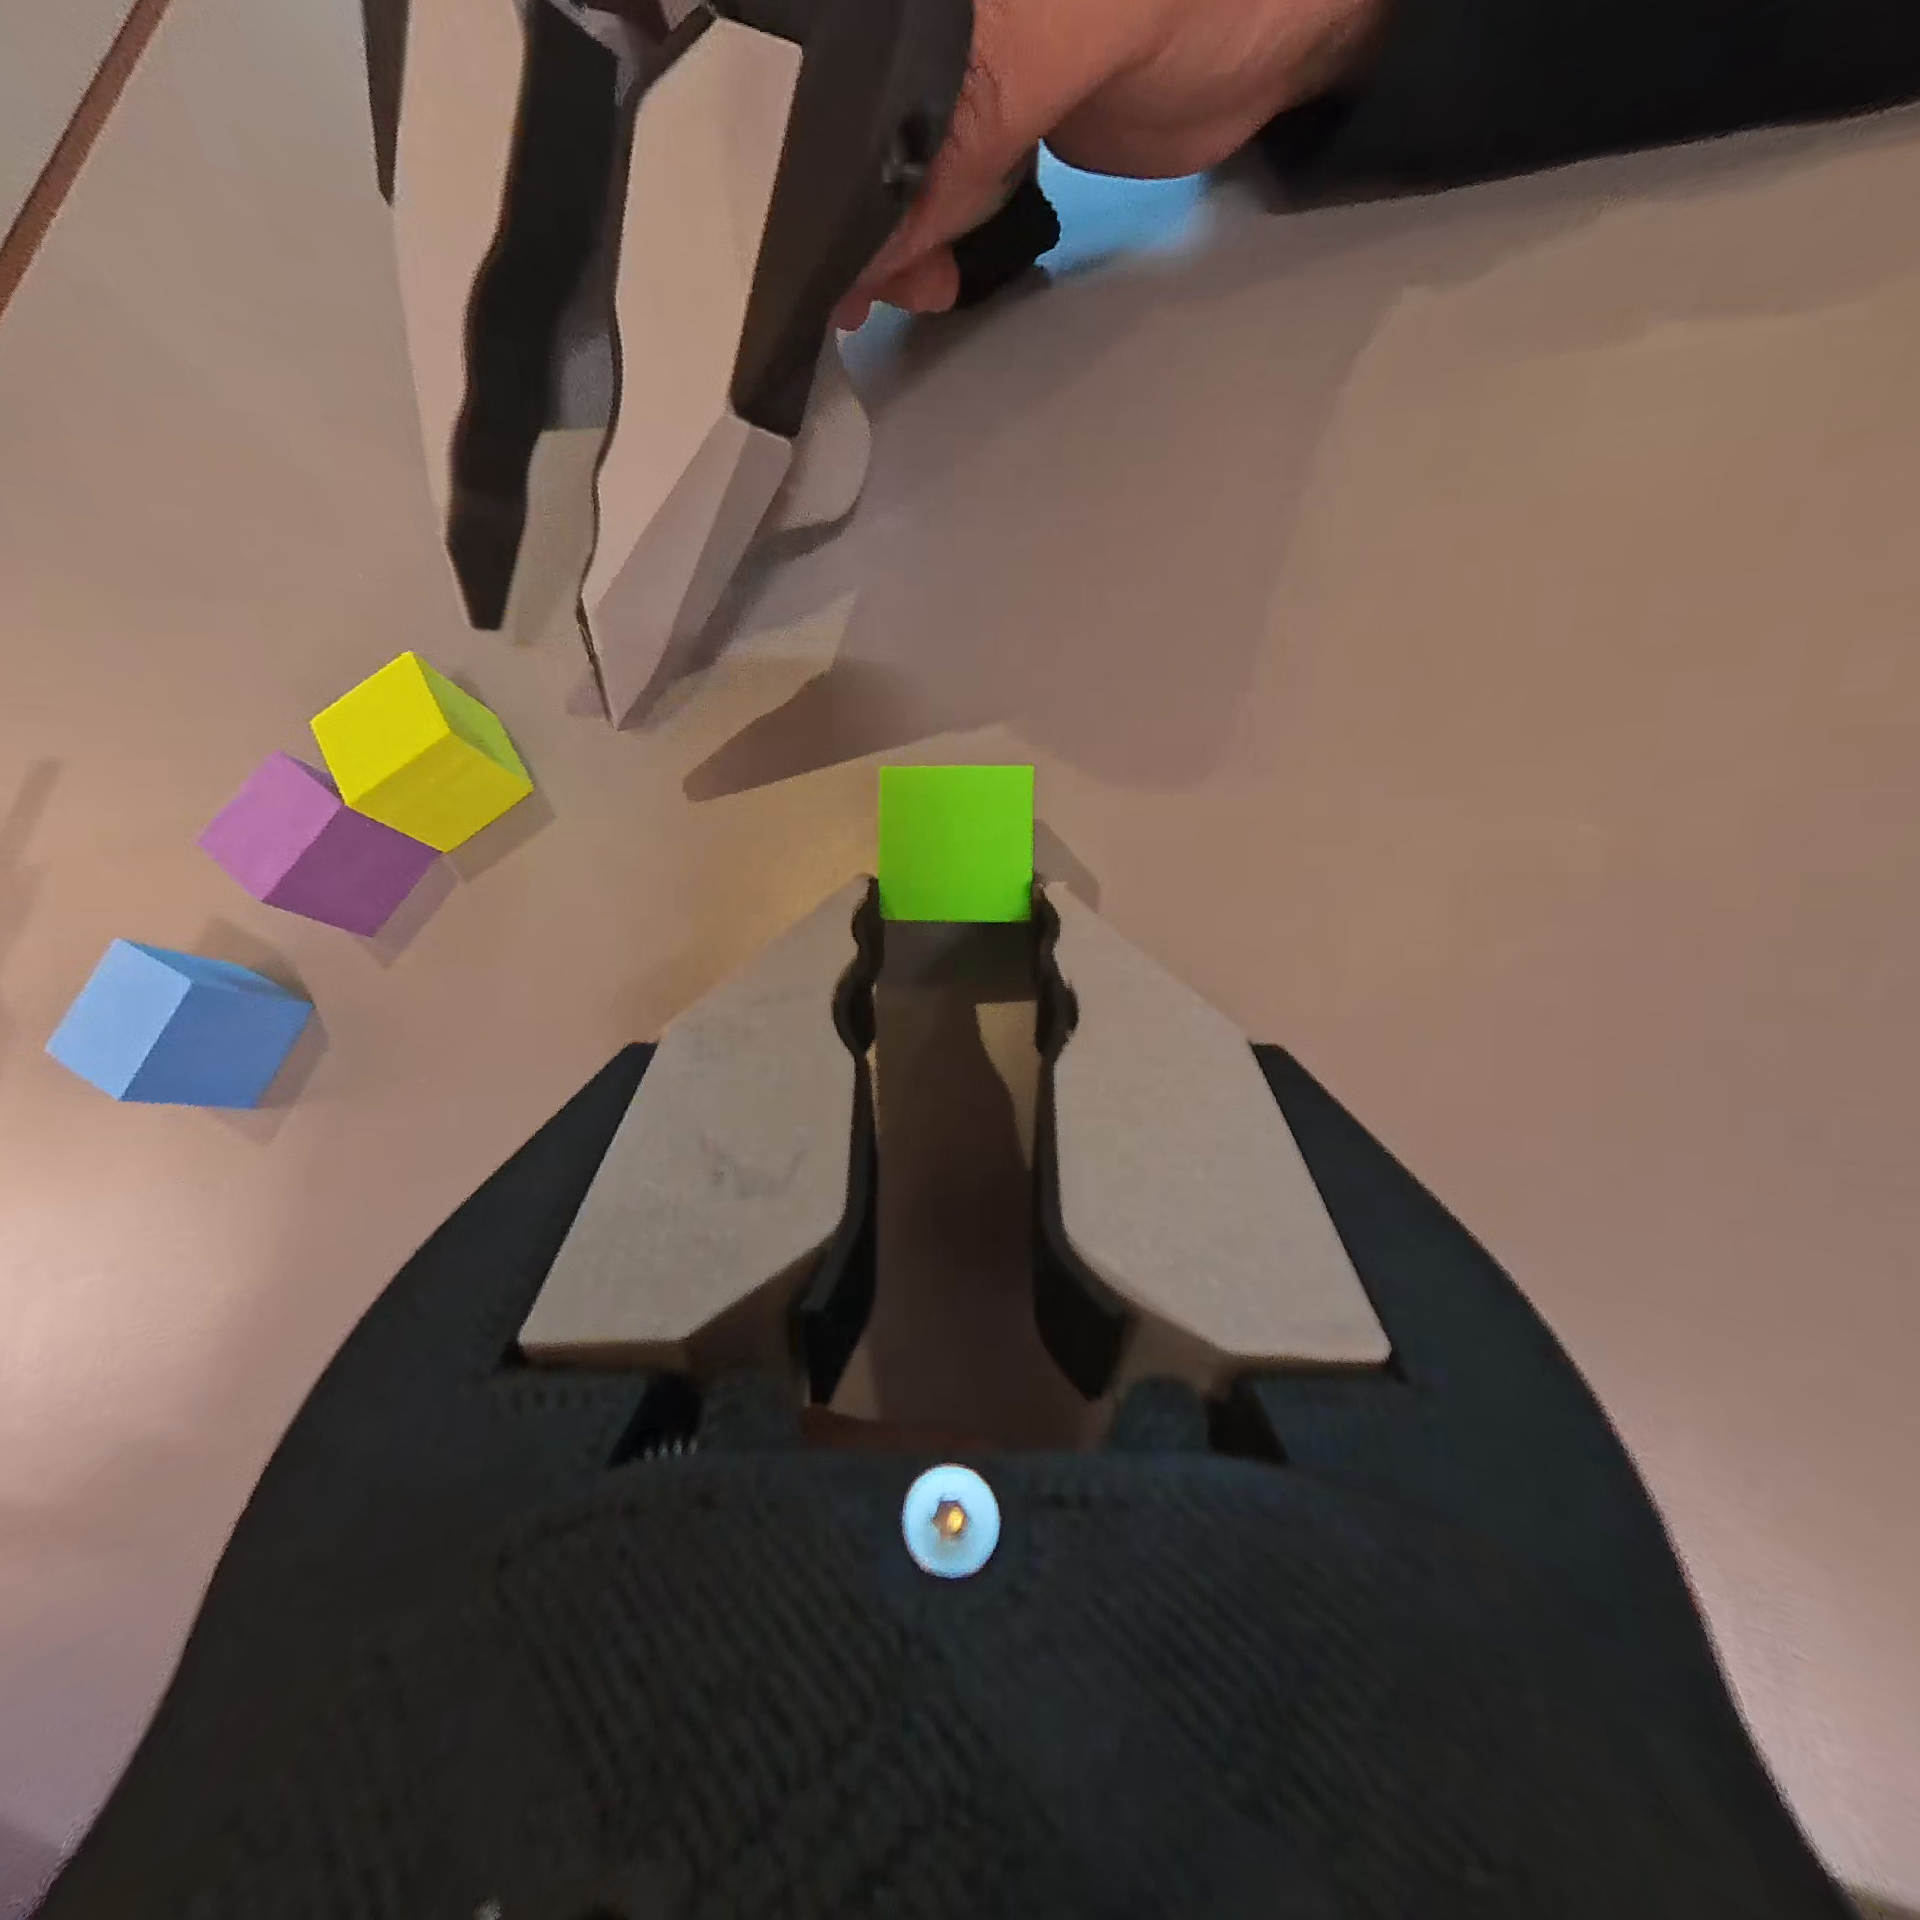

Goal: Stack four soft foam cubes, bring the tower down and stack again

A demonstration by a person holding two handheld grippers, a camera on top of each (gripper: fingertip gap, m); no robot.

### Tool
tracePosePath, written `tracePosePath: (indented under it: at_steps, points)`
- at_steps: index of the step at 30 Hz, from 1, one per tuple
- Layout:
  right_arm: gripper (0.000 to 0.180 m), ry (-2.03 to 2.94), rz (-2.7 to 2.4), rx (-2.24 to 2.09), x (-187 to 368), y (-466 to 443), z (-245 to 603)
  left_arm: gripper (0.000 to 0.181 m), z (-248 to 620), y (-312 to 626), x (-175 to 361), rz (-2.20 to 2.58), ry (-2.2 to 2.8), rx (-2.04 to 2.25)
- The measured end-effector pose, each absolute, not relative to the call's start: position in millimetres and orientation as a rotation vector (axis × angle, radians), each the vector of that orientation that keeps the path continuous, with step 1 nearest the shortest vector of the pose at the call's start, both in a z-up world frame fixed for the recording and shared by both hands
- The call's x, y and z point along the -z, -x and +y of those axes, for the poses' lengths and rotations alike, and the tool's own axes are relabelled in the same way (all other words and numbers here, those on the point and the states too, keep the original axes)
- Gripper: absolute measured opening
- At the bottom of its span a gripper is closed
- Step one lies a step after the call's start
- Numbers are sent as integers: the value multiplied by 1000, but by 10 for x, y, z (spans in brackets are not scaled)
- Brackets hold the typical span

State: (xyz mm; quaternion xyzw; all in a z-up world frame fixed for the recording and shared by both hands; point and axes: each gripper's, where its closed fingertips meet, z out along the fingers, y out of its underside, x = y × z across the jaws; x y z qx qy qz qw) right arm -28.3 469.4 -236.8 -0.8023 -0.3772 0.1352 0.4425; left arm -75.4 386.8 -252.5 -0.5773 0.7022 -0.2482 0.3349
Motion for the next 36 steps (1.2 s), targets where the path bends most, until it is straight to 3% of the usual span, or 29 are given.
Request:
tracePosePath:
  at_steps: [3,12,14,16,21,26,32,36]
  points:
    - [43,2045,-861,-358,2388,257,4776,25,3892,741,2529,1825,1532,666]
    - [46,2161,-811,-379,2516,359,5030,25,3980,644,2540,1829,1579,729]
    - [44,2160,-796,-390,2505,363,5058,25,3985,639,2543,1830,1584,736]
    - [27,2164,-792,-413,2502,371,5061,25,3986,640,2542,1830,1581,731]
    - [26,2115,-797,-467,2424,394,5020,27,4006,641,2530,1815,1555,681]
    - [26,1987,-937,-606,2260,492,4779,47,4050,655,2512,1777,1558,647]
    - [26,1855,-1153,-563,2047,504,4456,48,4009,714,2517,1782,1565,659]
    - [26,1854,-1266,-557,2035,526,4244,36,3943,721,2519,1815,1519,645]
